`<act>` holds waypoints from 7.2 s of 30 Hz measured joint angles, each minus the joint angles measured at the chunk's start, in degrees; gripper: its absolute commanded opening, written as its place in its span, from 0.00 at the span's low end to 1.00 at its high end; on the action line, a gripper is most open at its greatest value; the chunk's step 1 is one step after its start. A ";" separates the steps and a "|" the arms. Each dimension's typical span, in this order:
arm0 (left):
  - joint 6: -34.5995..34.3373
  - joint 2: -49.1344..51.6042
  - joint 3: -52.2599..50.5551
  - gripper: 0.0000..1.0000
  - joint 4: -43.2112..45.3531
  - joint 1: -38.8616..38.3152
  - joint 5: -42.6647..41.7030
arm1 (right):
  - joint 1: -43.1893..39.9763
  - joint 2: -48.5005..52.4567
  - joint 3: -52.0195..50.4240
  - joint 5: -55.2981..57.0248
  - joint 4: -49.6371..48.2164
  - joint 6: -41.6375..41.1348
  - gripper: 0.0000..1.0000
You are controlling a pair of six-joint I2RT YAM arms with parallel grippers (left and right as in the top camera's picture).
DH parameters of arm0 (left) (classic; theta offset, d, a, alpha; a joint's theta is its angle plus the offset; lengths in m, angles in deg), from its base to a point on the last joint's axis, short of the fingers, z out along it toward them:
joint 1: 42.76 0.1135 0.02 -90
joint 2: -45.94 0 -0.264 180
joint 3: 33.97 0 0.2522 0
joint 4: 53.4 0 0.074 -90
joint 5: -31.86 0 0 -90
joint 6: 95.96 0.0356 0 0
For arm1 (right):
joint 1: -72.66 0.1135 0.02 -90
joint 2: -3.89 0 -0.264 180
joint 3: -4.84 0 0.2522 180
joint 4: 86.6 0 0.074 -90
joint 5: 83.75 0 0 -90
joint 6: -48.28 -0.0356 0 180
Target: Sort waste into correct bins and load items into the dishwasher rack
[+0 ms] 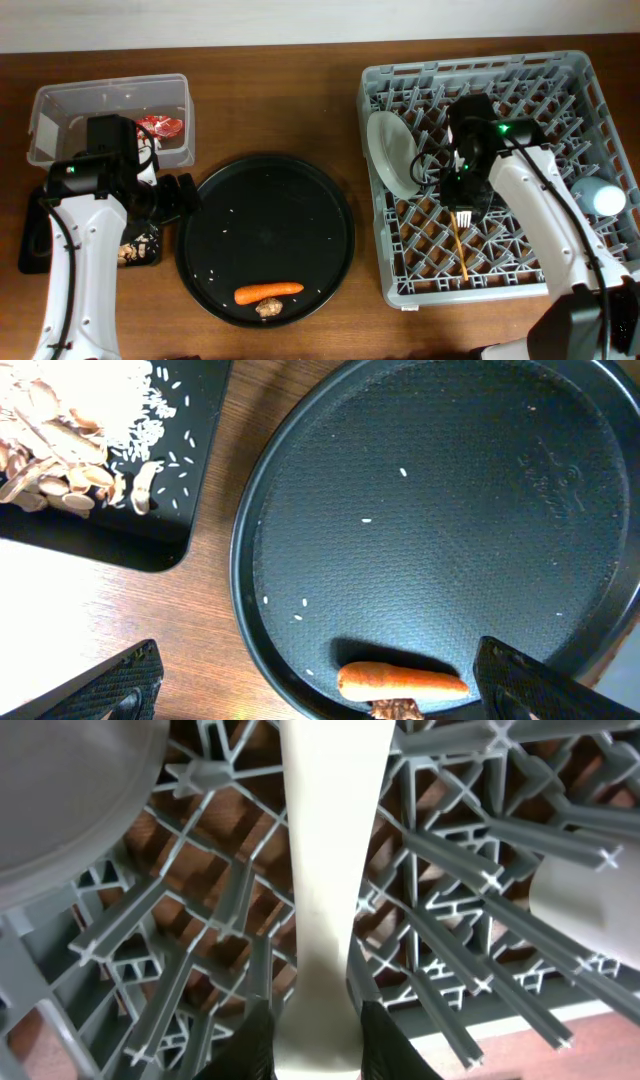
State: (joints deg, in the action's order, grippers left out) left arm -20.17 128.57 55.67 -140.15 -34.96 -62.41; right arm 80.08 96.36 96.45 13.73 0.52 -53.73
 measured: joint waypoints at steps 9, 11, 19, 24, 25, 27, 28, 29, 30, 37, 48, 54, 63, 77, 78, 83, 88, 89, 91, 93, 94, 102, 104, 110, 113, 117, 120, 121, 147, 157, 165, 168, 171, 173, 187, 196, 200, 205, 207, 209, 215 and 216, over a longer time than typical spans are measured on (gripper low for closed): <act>-5.14 0.00 0.00 0.99 0.00 0.00 -2.03 | 0.00 0.04 -5.33 0.02 -4.52 5.05 0.47; -5.16 0.00 0.00 0.99 0.00 0.00 -2.38 | 0.00 0.07 -5.68 0.00 -4.52 4.92 0.52; -9.03 0.00 0.00 0.99 -0.15 -3.26 -3.06 | 0.00 -0.42 -3.78 -0.33 -2.36 3.58 0.77; -26.80 -0.02 -3.06 0.99 -2.73 -11.17 -4.07 | -0.04 -11.08 1.14 -2.69 -0.81 2.97 0.86; -32.44 -0.02 -5.60 0.99 -2.54 -13.77 -5.42 | -0.07 -11.45 1.14 -2.86 -0.09 3.15 0.86; -42.12 0.04 -11.15 0.99 0.33 -18.38 -7.85 | -0.07 -10.75 1.14 -3.04 0.24 3.23 0.86; -46.93 0.07 -15.89 0.99 3.91 -21.64 -9.94 | -0.07 -10.34 1.11 -3.06 0.22 3.26 0.86; -50.07 0.11 -19.47 0.99 7.82 -24.02 -11.47 | -0.07 -10.12 1.11 -3.06 0.22 3.43 0.86; -52.63 0.26 -22.40 0.99 11.19 -25.66 -12.46 | -0.07 -10.10 1.11 -3.08 0.31 3.48 0.86; -59.89 0.31 -31.47 0.99 18.21 -28.41 -11.34 | -0.11 -10.10 1.11 -3.28 0.74 3.96 0.86; -60.65 1.70 -31.87 0.99 20.68 -29.07 -5.97 | -0.11 -10.10 1.11 -3.28 0.98 4.31 0.86; -60.94 5.03 -33.48 0.67 26.34 -29.55 -3.52 | -0.11 -10.08 1.11 -3.28 1.01 4.28 0.86; -61.35 5.03 -33.53 0.28 27.69 -29.55 1.60 | -0.11 -10.08 1.11 -3.28 1.01 4.28 0.86; -39.47 4.87 -15.50 0.18 18.78 -12.66 10.34 | -0.11 -10.03 1.11 -3.30 1.60 4.26 0.86; -36.59 4.79 -12.15 0.18 18.58 -7.93 11.82 | -0.11 -10.01 1.11 -3.45 1.64 4.31 0.86; -32.65 4.59 -9.92 0.19 20.15 10.25 14.03 | -0.11 -10.01 1.11 -3.50 1.64 4.33 0.86; -31.85 4.59 -9.92 0.18 23.80 23.76 16.59 | -0.11 -10.01 1.11 -3.50 1.64 4.33 0.86; -31.82 4.59 -9.90 0.19 24.87 25.40 16.83 | -0.11 -10.01 1.11 -3.48 1.64 4.33 0.86; -31.82 5.05 -9.90 0.18 26.18 26.40 16.98 | -0.11 -10.01 1.11 -3.48 1.66 4.33 0.86; -31.82 7.32 -9.86 0.18 27.28 26.49 16.98 | -0.11 -10.01 1.11 -3.48 1.90 4.31 0.86; -31.82 9.05 -9.86 0.18 27.76 26.47 17.00 | -0.11 -10.01 1.11 -3.48 2.12 4.31 0.86; -31.82 18.78 -9.86 0.38 29.16 26.47 16.98 | -0.11 -10.01 1.11 -3.48 2.75 4.31 0.86; -31.61 19.19 -9.86 0.62 29.14 26.47 16.98 | -0.11 -10.01 1.11 -3.48 2.75 4.28 0.86; -29.66 19.21 -9.51 0.84 28.28 26.47 17.00 | -0.11 -10.01 1.11 -3.48 2.80 4.33 0.86; -28.46 18.51 -5.46 0.86 23.98 26.27 16.28 | -0.11 -10.01 1.11 -3.48 2.91 4.28 0.87; -20.96 9.01 -2.03 0.94 18.40 17.92 7.28 | -0.11 -10.01 1.11 -3.48 2.93 4.33 0.87; -15.76 7.39 -1.62 0.97 7.89 6.86 2.80 | -0.11 -10.01 1.11 -3.50 2.93 4.31 0.87; -13.92 7.74 -2.03 0.99 5.29 0.83 1.09 | -0.11 -10.01 1.11 -3.48 2.93 4.31 0.87; -18.53 8.68 -31.43 0.79 16.94 -35.32 -11.87 | -0.11 -9.99 1.11 -3.52 3.21 4.31 0.87; -18.80 8.68 -31.43 0.56 18.95 -35.32 -10.45 | -0.11 -9.99 1.11 -3.52 3.39 4.33 0.87; -18.73 8.66 -31.43 0.23 19.06 -35.32 -10.38 | -0.11 -9.99 1.11 -3.52 3.41 4.28 0.87; -18.82 8.66 -31.43 0.17 19.04 -35.32 -10.51 | -0.11 -9.99 1.11 -3.52 3.41 4.31 0.87; -18.71 8.68 -30.16 0.14 18.18 -34.97 -10.38 | -0.11 -9.99 1.11 -3.52 3.50 4.31 0.87; -17.46 8.76 -26.23 0.14 16.46 -32.98 -10.10 | -0.11 -9.99 1.11 -3.56 3.65 4.31 0.87; -13.86 8.76 -6.19 0.15 15.56 10.91 6.69 | -0.11 -9.99 1.11 -3.87 3.80 4.31 0.88; -13.46 17.55 -5.99 0.53 15.39 18.23 7.50 | -0.11 -9.99 1.11 -3.89 4.02 4.33 0.88; -13.60 19.82 -5.84 0.56 13.38 18.23 7.52 | -0.11 -9.99 1.11 -3.89 4.00 4.28 0.88; -11.30 18.43 4.17 0.59 4.33 15.98 6.12 | -0.15 -9.99 1.14 -4.66 2.56 4.39 1.00; -8.98 14.53 6.05 0.61 5.42 10.73 4.59 | -0.15 -9.92 1.11 -7.06 -0.42 4.52 0.99; -5.07 10.45 7.17 0.72 8.20 1.90 1.62 | -0.15 -9.31 1.11 -10.36 -4.50 4.50 0.98; 5.18 9.97 7.76 0.82 -1.22 -17.31 -1.57 | -4.72 -7.98 2.08 -18.18 -0.83 7.91 0.99; 5.90 9.97 7.69 0.82 -6.84 -17.18 -1.55 | -8.00 -7.98 2.27 -18.32 1.84 7.98 0.99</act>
State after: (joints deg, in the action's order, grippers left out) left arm -14.27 138.54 63.36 -146.99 -52.14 -63.96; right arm 72.08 88.38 98.72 -4.58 2.36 -45.76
